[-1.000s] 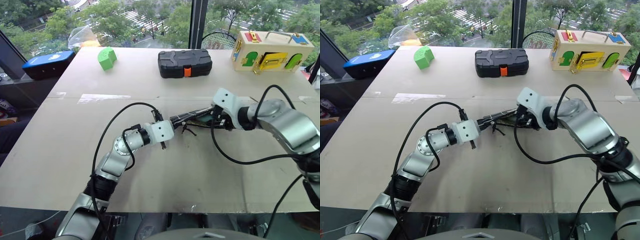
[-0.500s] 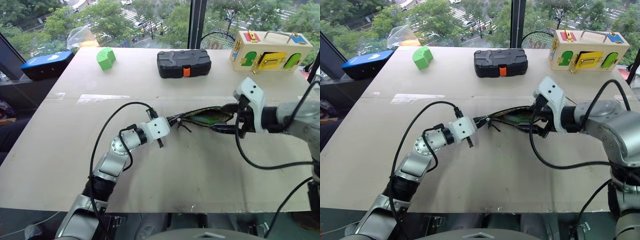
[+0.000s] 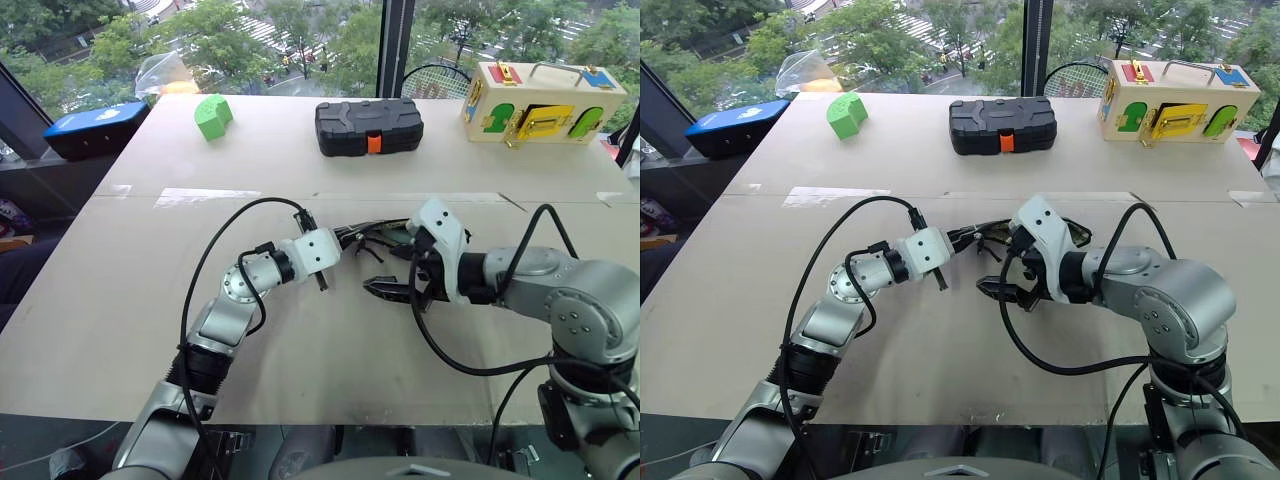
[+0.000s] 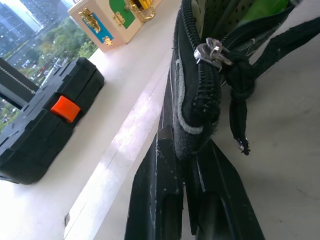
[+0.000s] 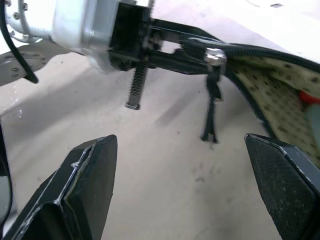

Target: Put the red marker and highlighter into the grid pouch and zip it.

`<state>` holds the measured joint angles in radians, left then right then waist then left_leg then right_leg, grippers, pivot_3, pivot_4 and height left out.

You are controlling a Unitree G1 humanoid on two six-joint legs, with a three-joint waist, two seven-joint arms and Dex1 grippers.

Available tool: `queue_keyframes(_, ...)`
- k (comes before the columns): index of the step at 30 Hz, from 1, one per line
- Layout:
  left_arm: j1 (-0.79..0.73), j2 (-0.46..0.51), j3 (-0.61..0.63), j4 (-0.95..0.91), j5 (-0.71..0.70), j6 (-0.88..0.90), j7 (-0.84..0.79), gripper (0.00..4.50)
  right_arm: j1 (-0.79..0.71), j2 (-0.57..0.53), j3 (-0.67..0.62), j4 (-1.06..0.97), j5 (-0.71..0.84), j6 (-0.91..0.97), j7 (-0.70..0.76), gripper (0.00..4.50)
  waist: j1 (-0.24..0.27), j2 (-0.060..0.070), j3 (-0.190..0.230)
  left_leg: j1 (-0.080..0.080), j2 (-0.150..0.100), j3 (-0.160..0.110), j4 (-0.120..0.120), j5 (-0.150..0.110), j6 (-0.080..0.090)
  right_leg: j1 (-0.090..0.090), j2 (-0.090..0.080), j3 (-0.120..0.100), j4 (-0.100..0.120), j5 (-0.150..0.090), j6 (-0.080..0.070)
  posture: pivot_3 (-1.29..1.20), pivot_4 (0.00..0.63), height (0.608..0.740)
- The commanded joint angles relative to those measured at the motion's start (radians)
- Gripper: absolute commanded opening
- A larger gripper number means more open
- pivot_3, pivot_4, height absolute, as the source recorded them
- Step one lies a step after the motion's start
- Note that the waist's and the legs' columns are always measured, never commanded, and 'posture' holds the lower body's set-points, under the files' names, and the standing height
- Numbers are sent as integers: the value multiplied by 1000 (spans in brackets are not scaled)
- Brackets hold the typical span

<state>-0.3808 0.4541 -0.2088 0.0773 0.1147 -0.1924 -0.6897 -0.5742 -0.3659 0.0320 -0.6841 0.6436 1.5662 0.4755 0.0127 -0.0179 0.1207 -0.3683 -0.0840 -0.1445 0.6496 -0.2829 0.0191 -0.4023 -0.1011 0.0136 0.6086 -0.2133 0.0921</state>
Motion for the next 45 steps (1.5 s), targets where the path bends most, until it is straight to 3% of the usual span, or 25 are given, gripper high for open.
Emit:
queue_keyframes(1,-12,-1,3,-22,-10,-25,2,0,-26,20,15,21,-11,-25,-32,4108,-1,0,0,0,0,0,0,0,0,0,0,0,0,0,0,0,150,740)
queue_keyframes(12,0,-4,-8,-34,2,-36,5,0,-52,74,70,132,-55,-108,-96,4108,-2,0,0,0,0,0,0,0,0,0,0,0,0,0,0,0,150,740)
queue_keyframes(16,5,-3,-10,-37,4,-41,5,0,-59,88,70,157,-68,-130,-113,2259,-2,0,0,0,0,0,0,0,0,0,0,0,0,0,0,0,150,740)
queue_keyframes(17,7,-2,-10,-39,5,-42,5,0,-60,93,66,161,-71,-132,-118,2102,-2,0,0,0,0,0,0,0,0,0,0,0,0,0,0,0,150,740)
queue_keyframes(22,19,5,-10,-35,12,-57,5,0,-58,102,42,155,-64,-124,-123,30,-4,0,0,0,0,0,0,0,0,0,0,0,0,0,0,0,150,740)
queue_keyframes(30,25,17,3,-15,22,-65,17,0,-22,58,-142,86,-26,-36,-121,30,-2,0,0,0,0,0,-1,0,0,0,0,0,0,0,0,0,150,740)
queue_keyframes(37,13,25,19,12,18,-64,33,0,63,-138,-318,101,-53,-31,-100,30,0,0,0,0,-1,1,-1,0,0,0,0,0,0,0,0,0,150,740)
queue_keyframes(42,4,26,20,25,15,-68,34,0,109,-247,-330,64,7,-67,-15,30,-3,0,0,0,0,2,-1,0,0,1,0,1,0,0,0,0,150,740)
queue_keyframes(45,0,17,20,27,-2,-56,29,0,113,-191,-283,-14,106,-65,38,30,-5,0,0,1,0,2,-1,0,0,1,1,2,0,0,0,0,150,740)
